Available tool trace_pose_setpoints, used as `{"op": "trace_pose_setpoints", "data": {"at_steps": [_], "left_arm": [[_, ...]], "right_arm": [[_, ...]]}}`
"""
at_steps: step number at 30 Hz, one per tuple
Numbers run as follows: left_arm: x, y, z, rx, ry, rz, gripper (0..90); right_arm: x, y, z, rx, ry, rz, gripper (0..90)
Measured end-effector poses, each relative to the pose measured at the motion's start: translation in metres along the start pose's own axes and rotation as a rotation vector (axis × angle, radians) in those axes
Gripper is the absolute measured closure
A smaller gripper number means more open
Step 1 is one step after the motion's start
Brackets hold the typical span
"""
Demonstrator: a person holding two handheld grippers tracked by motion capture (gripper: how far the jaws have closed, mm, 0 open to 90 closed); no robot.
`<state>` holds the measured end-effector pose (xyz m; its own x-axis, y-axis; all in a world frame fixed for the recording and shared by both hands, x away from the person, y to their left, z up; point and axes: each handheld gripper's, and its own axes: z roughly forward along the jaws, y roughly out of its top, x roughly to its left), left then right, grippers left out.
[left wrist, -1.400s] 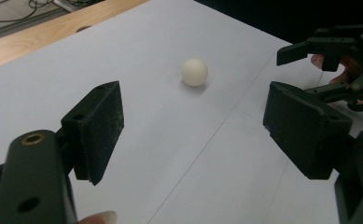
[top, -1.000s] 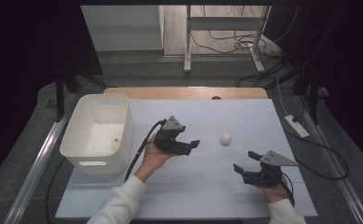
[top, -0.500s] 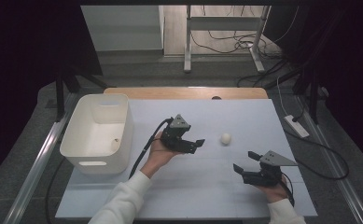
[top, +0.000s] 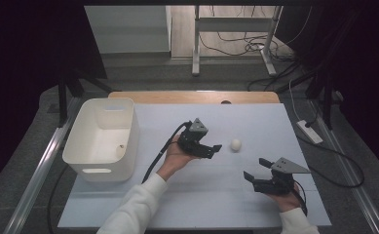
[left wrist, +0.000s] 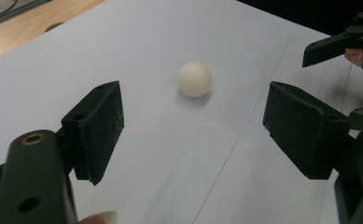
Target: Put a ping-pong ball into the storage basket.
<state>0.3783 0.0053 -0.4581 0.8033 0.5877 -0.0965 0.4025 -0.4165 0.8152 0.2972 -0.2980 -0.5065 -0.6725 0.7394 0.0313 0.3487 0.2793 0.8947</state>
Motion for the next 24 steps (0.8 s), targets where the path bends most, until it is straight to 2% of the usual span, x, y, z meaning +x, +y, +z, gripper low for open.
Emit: {"op": "trace_pose_setpoints", "data": {"at_steps": [11,19,24], "left_arm": [[0.009,0.003,0.020,0.018,0.000,-0.018,21.4],[0.008,0.004,0.031,0.034,-0.008,-0.008,21.4],[0.008,0.005,0.038,0.036,-0.022,-0.017,21.4]], "right_arm": [[0.000,0.000,0.001,0.000,0.003,0.000,17.6],[0.001,0.000,0.001,0.000,0.001,-0.008,17.6],[0.001,0.000,-0.001,-0.002,-0.003,-0.007,17.6]]}}
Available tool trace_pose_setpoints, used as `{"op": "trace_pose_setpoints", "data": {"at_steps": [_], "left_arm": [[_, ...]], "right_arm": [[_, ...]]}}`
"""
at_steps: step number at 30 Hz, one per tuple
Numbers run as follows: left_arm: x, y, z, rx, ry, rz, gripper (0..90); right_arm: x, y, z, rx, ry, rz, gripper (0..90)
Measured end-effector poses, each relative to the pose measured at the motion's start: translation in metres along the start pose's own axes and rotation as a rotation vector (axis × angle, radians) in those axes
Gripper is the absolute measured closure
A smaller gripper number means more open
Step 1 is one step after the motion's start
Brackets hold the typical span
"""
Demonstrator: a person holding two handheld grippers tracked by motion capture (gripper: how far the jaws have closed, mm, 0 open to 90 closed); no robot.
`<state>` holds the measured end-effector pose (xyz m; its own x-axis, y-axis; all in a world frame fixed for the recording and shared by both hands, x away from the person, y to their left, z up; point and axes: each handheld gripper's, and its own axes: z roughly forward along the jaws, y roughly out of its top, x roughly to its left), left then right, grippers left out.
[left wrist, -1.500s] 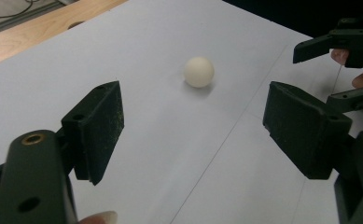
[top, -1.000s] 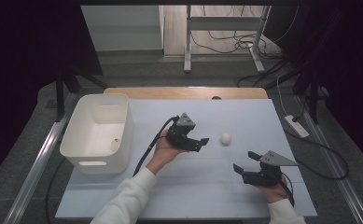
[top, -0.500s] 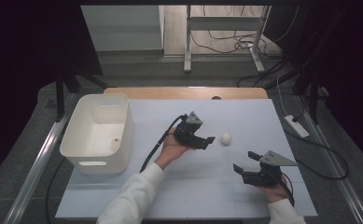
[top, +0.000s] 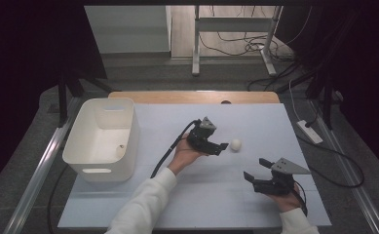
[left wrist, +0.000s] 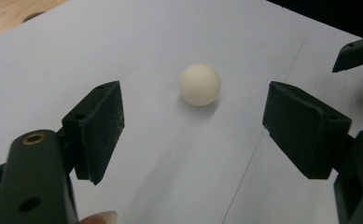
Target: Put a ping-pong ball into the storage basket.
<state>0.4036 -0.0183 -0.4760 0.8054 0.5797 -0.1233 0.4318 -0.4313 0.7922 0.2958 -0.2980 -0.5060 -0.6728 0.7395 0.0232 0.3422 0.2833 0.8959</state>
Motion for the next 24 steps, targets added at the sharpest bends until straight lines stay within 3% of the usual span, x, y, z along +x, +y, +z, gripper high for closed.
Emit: {"op": "trace_pose_setpoints", "data": {"at_steps": [16,24], "left_arm": [[-0.002,0.004,0.021,0.031,-0.003,0.021,21.7],[-0.003,0.004,0.029,0.046,0.004,0.012,21.6]], "right_arm": [[0.001,0.001,-0.001,-0.015,-0.003,-0.010,17.8],[0.000,0.001,0.000,-0.009,0.005,-0.006,17.7]]}}
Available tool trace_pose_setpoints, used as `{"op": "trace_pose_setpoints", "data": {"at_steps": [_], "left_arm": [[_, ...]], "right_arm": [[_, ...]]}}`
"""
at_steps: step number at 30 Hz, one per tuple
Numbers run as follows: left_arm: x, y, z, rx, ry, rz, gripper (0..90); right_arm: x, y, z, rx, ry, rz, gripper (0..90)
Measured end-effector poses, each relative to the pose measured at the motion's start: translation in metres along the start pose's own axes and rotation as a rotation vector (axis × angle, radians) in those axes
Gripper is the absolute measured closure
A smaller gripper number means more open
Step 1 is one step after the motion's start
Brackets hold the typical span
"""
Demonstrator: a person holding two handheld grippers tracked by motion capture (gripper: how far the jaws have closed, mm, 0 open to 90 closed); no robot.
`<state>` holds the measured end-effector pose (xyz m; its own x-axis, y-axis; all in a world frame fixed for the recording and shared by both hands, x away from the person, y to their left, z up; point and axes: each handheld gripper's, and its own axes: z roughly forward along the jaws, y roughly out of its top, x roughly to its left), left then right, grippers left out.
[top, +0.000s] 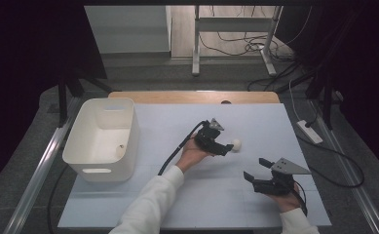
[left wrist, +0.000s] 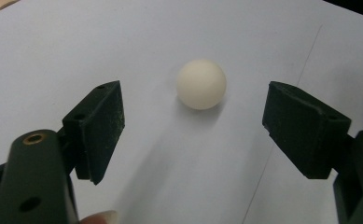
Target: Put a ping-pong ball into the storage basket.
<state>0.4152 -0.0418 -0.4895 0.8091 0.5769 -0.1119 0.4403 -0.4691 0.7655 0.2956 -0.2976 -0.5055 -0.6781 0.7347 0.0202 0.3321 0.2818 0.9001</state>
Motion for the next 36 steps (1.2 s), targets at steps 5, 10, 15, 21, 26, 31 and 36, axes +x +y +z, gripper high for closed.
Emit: {"op": "trace_pose_setpoints", "data": {"at_steps": [5,10,15,21,26,31,36], "left_arm": [[0.000,0.001,0.003,-0.001,0.007,0.000,21.6],[-0.001,0.002,0.007,-0.017,0.018,-0.010,21.9],[0.001,0.003,0.013,-0.005,0.008,-0.008,21.8],[0.002,0.001,0.022,0.007,0.000,-0.005,21.8],[0.003,0.000,0.026,0.013,-0.004,0.002,21.7],[0.002,0.003,0.035,0.021,-0.016,0.009,21.6],[0.002,0.004,0.041,0.027,-0.019,0.001,21.6]], "right_arm": [[0.000,0.000,0.000,0.000,0.000,0.000,17.8],[-0.001,0.000,0.000,-0.005,-0.004,0.005,17.7],[-0.001,0.000,0.000,-0.002,0.000,0.004,17.8],[-0.002,0.001,0.002,-0.009,0.006,0.006,17.8],[-0.002,0.001,0.003,-0.004,0.010,0.005,17.8],[-0.002,0.001,0.002,-0.008,0.010,0.006,17.8],[-0.002,0.000,0.001,-0.007,0.005,0.008,17.8]]}}
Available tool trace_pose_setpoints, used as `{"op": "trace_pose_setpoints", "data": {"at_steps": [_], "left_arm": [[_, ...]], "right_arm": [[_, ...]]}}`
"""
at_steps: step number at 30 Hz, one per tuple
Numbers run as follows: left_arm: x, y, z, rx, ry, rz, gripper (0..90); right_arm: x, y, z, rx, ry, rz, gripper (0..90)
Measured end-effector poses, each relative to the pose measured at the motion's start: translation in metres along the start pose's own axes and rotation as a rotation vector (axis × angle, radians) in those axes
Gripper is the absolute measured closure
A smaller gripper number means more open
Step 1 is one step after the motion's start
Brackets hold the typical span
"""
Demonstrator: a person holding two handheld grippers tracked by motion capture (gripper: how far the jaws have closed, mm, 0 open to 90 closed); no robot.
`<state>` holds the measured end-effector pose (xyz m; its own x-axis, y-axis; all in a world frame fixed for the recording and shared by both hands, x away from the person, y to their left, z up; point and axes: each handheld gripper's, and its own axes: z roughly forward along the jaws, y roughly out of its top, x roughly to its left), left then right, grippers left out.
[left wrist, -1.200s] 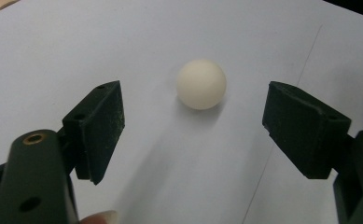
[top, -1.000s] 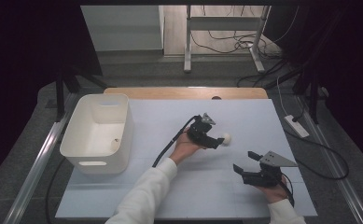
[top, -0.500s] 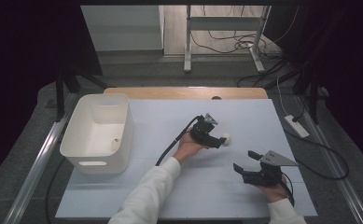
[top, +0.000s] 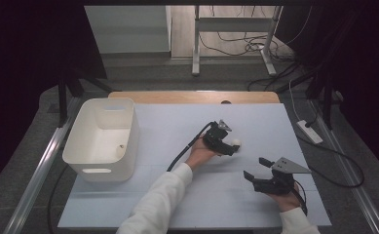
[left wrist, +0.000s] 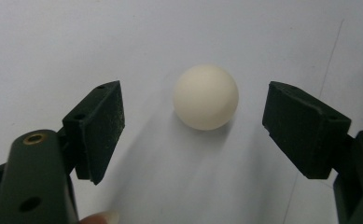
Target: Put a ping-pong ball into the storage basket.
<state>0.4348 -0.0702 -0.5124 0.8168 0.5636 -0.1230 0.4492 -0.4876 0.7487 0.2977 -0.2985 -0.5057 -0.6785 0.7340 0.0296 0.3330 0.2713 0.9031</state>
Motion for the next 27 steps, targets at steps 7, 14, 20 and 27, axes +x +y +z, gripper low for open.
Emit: {"op": "trace_pose_setpoints", "data": {"at_steps": [7,14,20,27], "left_arm": [[0.001,0.003,0.010,0.020,-0.004,-0.001,21.6],[-0.001,0.007,0.021,0.041,-0.011,0.015,23.0],[0.001,0.007,0.024,0.059,-0.040,0.017,40.9],[0.002,0.008,0.016,0.075,-0.053,0.030,51.0]], "right_arm": [[0.001,0.000,0.001,0.004,0.003,0.001,17.7],[-0.001,0.000,0.001,0.003,0.003,0.004,17.7],[-0.001,0.000,0.001,0.003,0.004,0.004,17.7],[0.000,0.000,0.001,0.008,0.004,0.003,17.7]]}}
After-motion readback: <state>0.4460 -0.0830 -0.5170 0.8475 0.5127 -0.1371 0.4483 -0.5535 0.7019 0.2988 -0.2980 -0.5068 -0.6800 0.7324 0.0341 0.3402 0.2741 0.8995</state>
